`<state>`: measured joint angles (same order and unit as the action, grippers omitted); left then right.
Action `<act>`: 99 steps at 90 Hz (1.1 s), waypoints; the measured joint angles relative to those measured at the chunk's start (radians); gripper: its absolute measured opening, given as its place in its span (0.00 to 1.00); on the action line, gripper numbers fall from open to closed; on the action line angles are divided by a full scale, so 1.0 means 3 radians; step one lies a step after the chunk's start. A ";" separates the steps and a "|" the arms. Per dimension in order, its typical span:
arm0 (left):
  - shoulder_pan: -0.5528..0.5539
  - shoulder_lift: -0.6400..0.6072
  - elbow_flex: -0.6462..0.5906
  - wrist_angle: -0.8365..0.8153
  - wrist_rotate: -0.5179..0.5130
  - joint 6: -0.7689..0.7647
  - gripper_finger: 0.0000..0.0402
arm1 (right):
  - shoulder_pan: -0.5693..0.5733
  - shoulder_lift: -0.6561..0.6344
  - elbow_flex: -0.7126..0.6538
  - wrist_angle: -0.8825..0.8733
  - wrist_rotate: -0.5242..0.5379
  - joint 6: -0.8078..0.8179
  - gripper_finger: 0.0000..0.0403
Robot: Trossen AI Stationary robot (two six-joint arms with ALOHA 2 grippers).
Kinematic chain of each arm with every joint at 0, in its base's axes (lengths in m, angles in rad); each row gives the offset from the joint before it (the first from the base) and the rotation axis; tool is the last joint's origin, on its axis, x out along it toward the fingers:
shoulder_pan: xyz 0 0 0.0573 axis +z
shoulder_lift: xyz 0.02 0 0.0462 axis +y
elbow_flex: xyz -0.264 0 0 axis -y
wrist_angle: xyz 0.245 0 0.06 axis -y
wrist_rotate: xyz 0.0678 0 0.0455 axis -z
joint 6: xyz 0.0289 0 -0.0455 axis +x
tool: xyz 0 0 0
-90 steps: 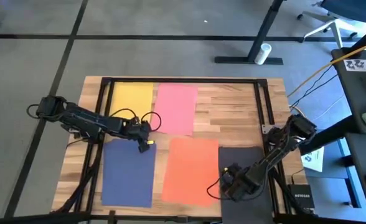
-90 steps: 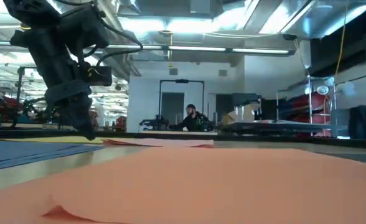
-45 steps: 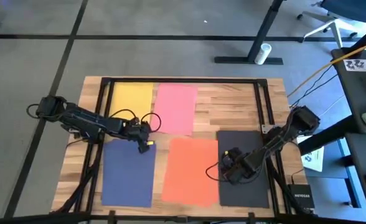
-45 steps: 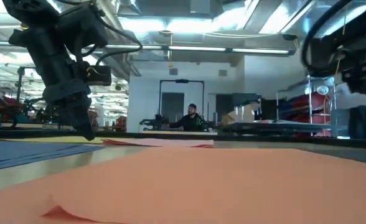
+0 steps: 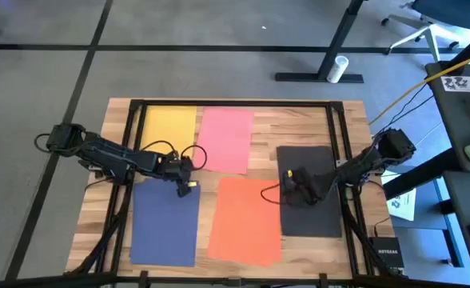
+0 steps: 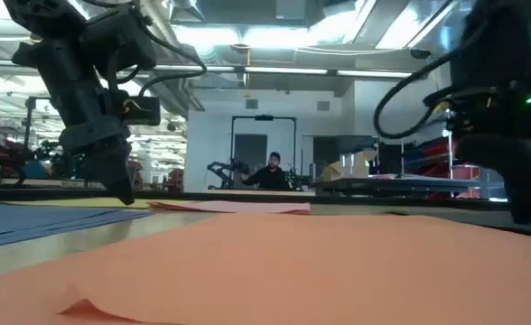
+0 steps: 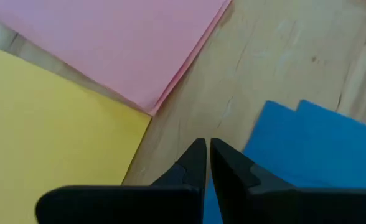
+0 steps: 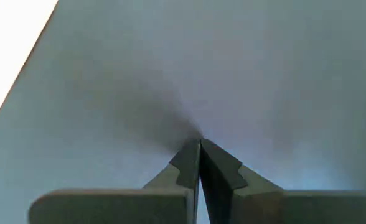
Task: Organize paper
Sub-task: Move the stacked black papers to the top right of the table
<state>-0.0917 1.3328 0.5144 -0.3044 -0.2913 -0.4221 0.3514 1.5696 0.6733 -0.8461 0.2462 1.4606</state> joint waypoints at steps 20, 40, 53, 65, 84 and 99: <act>0.0003 0.0001 0.0000 0.0000 -0.0001 -0.0029 0.02 | -0.0588 -0.0061 -0.0093 0.0048 0.0200 -0.0644 0.00; 0.0003 0.0000 0.0000 0.0000 -0.0001 -0.0066 0.02 | -0.1168 -0.0095 -0.0128 0.0222 0.0317 -0.1301 0.00; 0.0003 0.0001 0.0000 0.0000 -0.0001 -0.0075 0.02 | -0.1477 -0.0098 -0.0125 0.0398 0.0346 -0.1659 0.00; 0.0003 0.0000 0.0000 0.0000 -0.0001 -0.0079 0.02 | -0.1701 -0.0099 -0.0123 0.0536 0.0345 -0.1916 0.00; 0.0003 0.0001 0.0000 0.0000 0.0000 -0.0150 0.02 | -0.1925 -0.0098 -0.0072 0.0659 0.0347 -0.2114 0.00; -0.0001 0.0000 0.0000 0.0002 -0.0001 -0.0167 0.02 | -0.1946 -0.0120 0.0158 0.0511 0.0459 -0.2327 0.00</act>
<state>-0.0921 1.3327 0.5144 -0.3038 -0.2915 -0.4723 -0.2325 1.5335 0.7206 -0.6927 0.3840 0.7626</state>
